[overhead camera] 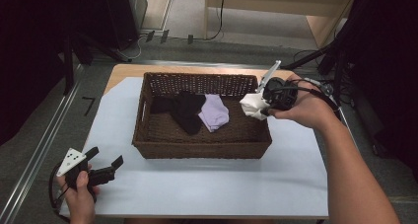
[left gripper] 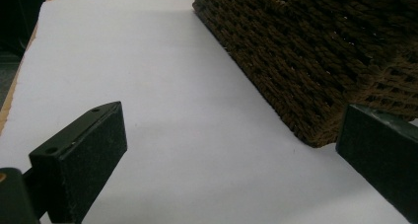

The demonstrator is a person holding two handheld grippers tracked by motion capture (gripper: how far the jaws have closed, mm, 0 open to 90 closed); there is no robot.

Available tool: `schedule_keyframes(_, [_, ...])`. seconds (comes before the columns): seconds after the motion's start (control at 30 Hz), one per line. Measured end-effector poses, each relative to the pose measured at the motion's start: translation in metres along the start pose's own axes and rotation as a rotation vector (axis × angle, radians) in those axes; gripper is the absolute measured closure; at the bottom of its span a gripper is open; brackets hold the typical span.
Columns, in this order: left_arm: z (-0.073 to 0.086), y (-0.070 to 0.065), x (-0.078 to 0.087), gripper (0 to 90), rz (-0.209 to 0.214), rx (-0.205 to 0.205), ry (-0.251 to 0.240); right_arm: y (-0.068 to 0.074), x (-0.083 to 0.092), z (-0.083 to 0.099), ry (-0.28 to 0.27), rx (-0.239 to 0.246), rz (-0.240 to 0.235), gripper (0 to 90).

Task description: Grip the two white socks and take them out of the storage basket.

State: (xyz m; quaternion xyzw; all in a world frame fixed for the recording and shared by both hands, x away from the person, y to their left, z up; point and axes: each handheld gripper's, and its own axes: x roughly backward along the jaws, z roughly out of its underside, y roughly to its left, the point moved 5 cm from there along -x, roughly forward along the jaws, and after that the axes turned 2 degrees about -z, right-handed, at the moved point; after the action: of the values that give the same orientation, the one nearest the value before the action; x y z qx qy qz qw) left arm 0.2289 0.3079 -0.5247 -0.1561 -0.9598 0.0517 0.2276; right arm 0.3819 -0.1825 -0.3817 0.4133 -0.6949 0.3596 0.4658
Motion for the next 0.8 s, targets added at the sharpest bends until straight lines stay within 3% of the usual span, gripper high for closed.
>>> schedule_keyframes(0.37, [0.0, 0.0, 0.0, 0.1, -0.001, 0.0, 0.0, -0.009, 0.008, 0.023, -0.002, -0.046, 0.009, 74.5])
schedule_keyframes(0.8, [0.0, 0.0, 0.0, 0.1, 0.0, 0.0, -0.001, -0.025, 0.005, 0.072, -0.024, -0.168, 0.016, 74.4])
